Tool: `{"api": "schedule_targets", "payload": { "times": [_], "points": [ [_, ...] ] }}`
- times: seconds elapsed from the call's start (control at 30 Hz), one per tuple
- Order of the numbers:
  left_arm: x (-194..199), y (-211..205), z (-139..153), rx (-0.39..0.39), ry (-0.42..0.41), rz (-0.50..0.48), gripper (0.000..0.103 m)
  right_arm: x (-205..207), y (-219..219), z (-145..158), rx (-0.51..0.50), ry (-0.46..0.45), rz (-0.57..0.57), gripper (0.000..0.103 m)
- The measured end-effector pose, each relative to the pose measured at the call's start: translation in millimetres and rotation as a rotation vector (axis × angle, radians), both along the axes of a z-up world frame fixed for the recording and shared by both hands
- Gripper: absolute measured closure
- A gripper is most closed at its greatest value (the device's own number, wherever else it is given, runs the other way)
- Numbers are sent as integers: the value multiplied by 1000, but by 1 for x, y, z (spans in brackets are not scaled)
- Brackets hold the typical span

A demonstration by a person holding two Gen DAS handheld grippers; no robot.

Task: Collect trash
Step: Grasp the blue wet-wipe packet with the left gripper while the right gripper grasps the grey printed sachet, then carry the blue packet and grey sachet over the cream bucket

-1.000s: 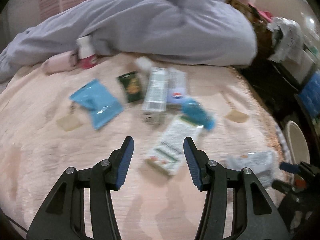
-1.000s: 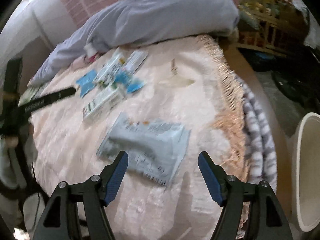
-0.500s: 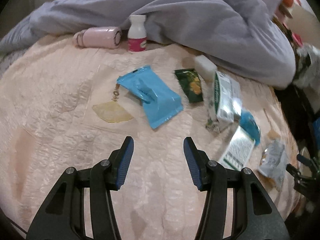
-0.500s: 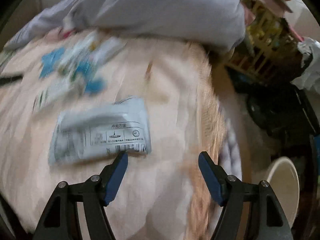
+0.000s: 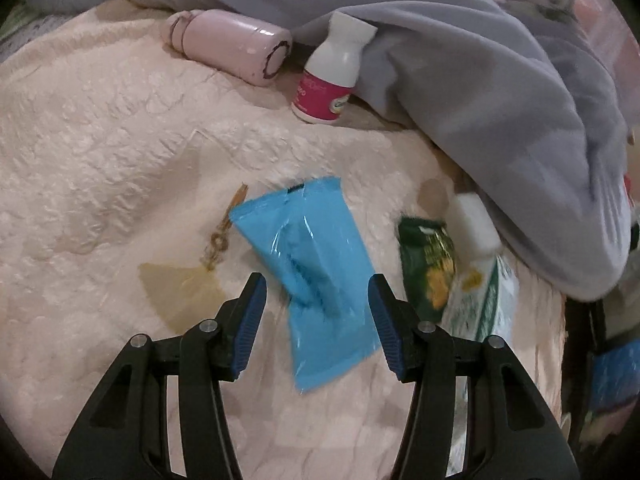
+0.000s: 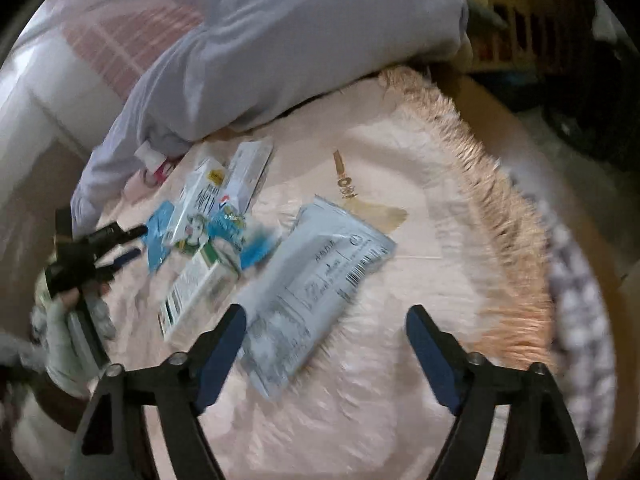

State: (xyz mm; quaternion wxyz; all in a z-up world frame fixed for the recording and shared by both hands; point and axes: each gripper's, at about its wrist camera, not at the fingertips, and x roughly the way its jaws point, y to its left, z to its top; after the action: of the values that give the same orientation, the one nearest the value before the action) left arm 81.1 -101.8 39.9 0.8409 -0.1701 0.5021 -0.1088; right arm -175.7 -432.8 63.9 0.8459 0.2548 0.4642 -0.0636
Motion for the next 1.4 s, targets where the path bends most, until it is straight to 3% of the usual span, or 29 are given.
{"api": "schedule_targets", "payload": {
  "times": [0.13, 0.27, 0.37, 0.4, 0.47, 0.57, 0.6, 0.77, 0.97, 1.4],
  "points": [
    [11, -10, -7, 6, -1, 6, 45, 28, 12, -10, 19, 8, -11, 21],
    [19, -23, -21, 15, 39, -14, 44, 45, 22, -12, -63, 42, -15, 20],
    [19, -23, -22, 11, 18, -12, 45, 53, 35, -14, -148, 47, 24, 22],
    [18, -21, -22, 2, 22, -19, 51, 52, 38, -14, -173, 41, 39, 28],
    [12, -14, -21, -24, 35, -34, 53, 48, 41, -13, -184, 10, 72, 34],
    [-4, -1, -11, -55, 35, -61, 57, 41, 41, -6, -173, -15, 100, 57],
    [-11, 3, -4, -54, 25, -70, 57, 37, 41, -1, -167, -29, 110, 59],
    [-49, 2, 34, -51, -20, -138, 57, 17, 39, 23, -159, -72, 130, 59],
    [-108, -27, 76, -26, -99, -263, 57, -17, 30, 47, -160, -86, 121, 58],
    [-201, -150, 112, 56, -226, -540, 57, -105, -38, 72, -214, -72, -32, 57]
  ]
}}
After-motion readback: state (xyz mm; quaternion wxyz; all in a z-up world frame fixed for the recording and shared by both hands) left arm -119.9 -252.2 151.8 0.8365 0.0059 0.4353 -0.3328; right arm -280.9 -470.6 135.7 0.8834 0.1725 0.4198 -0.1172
